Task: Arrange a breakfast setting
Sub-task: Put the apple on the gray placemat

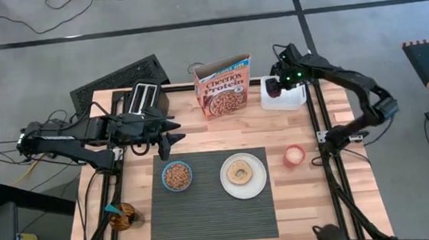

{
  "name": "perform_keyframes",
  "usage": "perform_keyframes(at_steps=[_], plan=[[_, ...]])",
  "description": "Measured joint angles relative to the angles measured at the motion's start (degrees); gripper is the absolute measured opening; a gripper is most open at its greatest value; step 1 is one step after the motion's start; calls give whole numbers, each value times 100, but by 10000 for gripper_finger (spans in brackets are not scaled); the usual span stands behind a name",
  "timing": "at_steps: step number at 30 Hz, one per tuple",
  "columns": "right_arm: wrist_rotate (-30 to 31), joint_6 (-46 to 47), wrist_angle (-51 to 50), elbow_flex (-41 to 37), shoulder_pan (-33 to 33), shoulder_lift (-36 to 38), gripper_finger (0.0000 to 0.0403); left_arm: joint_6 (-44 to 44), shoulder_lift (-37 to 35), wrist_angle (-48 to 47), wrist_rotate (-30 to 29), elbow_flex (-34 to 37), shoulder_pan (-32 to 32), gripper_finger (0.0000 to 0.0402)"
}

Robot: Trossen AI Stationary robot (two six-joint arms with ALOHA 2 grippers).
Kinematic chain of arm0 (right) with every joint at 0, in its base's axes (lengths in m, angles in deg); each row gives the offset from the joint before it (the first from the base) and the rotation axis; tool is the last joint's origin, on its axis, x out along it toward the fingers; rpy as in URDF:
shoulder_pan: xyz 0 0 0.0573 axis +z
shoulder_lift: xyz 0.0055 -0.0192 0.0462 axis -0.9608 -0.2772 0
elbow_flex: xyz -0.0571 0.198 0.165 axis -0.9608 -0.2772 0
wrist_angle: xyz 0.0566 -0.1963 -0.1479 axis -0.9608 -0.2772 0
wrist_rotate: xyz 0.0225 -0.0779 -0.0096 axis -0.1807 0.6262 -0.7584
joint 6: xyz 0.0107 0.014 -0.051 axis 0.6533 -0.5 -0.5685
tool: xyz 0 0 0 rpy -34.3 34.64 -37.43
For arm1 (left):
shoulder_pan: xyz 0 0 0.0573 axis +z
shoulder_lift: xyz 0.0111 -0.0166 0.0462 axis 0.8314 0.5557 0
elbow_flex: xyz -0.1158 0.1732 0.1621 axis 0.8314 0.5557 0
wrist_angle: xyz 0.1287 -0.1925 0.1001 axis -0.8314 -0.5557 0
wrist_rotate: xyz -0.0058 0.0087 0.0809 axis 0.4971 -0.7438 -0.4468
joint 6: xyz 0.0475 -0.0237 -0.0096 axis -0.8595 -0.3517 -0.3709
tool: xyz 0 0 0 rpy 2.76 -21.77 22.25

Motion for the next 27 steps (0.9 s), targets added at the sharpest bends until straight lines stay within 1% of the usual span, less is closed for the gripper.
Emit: perform_keyframes(at_steps=[3, 7, 10, 14, 17, 20, 24, 27], plan=[[-26, -257, -313, 0, 163, 574, 273, 0, 0, 11, 0, 0, 0, 196], [-174, -268, -602, 0, 503, 1283, 272, -2, -2, 7, 33, 0, 0, 196], [-224, -238, -629, 0, 917, 1753, 272, 24, 0, 31, 7, 0, 0, 196], [-313, 16, -528, 0, 1629, 2163, 271, 48, 0, 129, 9, 0, 0, 206], [-319, 67, -347, 0, 2209, 2321, 272, 108, 0, 251, 4, 0, 0, 231], [-319, 132, -91, 0, 2749, 2346, 275, 186, 0, 331, -11, 0, 0, 268], [-319, 335, 519, 0, 3398, 2265, 278, 188, 0, 328, -92, 0, 0, 318], [-317, 455, 1081, 0, 3826, 2134, 279, 166, 0, 325, -163, 0, 0, 341]])
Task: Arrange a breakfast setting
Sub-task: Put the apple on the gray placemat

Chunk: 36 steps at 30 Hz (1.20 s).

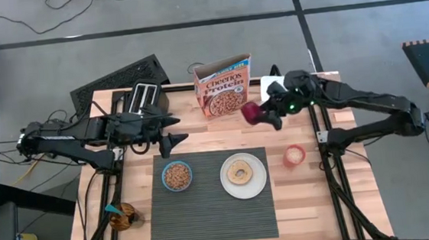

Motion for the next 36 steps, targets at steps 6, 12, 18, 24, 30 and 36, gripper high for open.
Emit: perform_keyframes(at_steps=[6, 12, 18, 24, 30, 36], plan=[[-2, 141, 1219, 0, 630, -411, 280, -25, 143, 375, 47, -11, -59, 349], [-11, 116, 1746, 265, 1128, -846, 281, -415, 629, 1404, 708, -9, -55, 349], [-36, -195, 1578, 937, 1562, -1309, 281, -372, 921, 1950, 1203, -9, 162, 349], [-51, -308, 1348, 1409, 1785, -1787, 281, -366, 1002, 2305, 1616, -9, 225, 349], [-84, -389, 1340, 1685, 1882, -2296, 281, -444, 1241, 2322, 1749, -4, 223, 349], [-137, -569, 1304, 1959, 1946, -2585, 281, -378, 1456, 2257, 1815, -7, 223, 349]])
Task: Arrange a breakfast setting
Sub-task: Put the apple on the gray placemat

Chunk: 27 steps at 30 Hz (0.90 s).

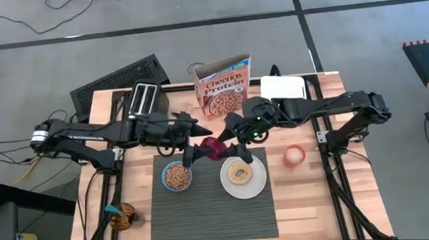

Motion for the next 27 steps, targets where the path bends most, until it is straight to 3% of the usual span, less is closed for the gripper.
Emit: perform_keyframes(at_steps=[5, 13, 21, 27], plan=[[6, -23, 20, 52, 3, -1, 281, 17, 13, -20, 154, -4, 2, 336], [0, -8, 8, 52, -21, 12, 282, -34, 8, -74, 302, -4, 4, 229], [128, -30, 32, 52, 12, 73, 298, -56, -37, -63, 296, -4, 20, 228], [527, -217, 34, 87, -14, 614, 327, -77, -354, -40, 168, 22, 26, 230]])
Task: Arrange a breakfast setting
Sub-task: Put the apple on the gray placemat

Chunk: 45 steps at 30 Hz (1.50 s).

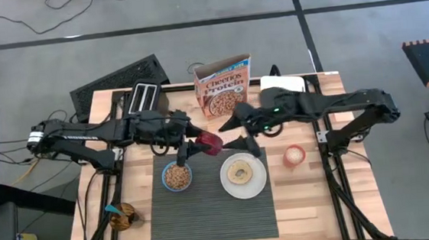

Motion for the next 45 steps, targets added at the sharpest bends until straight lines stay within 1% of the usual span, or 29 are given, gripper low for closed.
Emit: perform_keyframes(at_steps=[2, 7, 9, 11, 13, 15, 17, 20, 25, 28, 31, 36, 42, 45], plan=[[268, -117, -163, -9, 5, 158, 335, -61, -167, -4, -169, 0, 0, 232], [1195, -571, -185, -26, 48, 530, 347, -286, -533, 260, -520, -3, 0, 230], [1510, -797, -153, -19, 87, 657, 348, -347, -640, 715, -529, 52, 2, 230], [1697, -1043, -124, -17, 129, 707, 348, -382, -756, 1269, -453, 164, 2, 231], [1762, -1225, -66, -22, 163, 697, 348, -415, -816, 1942, -340, 316, 15, 231], [1755, -1325, -29, -26, 158, 694, 349, -432, -817, 2585, -92, 510, 39, 230], [1755, -1339, 69, -24, 149, 652, 349, -272, -805, 3303, 138, 733, 101, 229], [1757, -1310, 11, -28, 74, 590, 349, 164, -764, 4168, 304, 992, 225, 230], [1755, -1294, 249, -33, 64, 383, 346, 762, -752, 5083, 280, 1402, 337, 234], [1748, -1337, 650, -24, 69, 246, 347, 978, -752, 5528, 277, 1559, 395, 234], [1740, -1541, 993, -26, 96, 129, 356, 1124, -761, 5724, 214, 1624, 434, 234], [1813, -1923, 1353, -31, 164, 43, 395, 1192, -756, 5685, 103, 1626, 444, 233], [1842, -2230, 1603, -31, 203, 21, 390, 1284, -756, 5619, -47, 1626, 444, 234], [1857, -2110, 1428, -31, 205, 0, 391, 1329, -756, 5421, -183, 1626, 446, 234]])
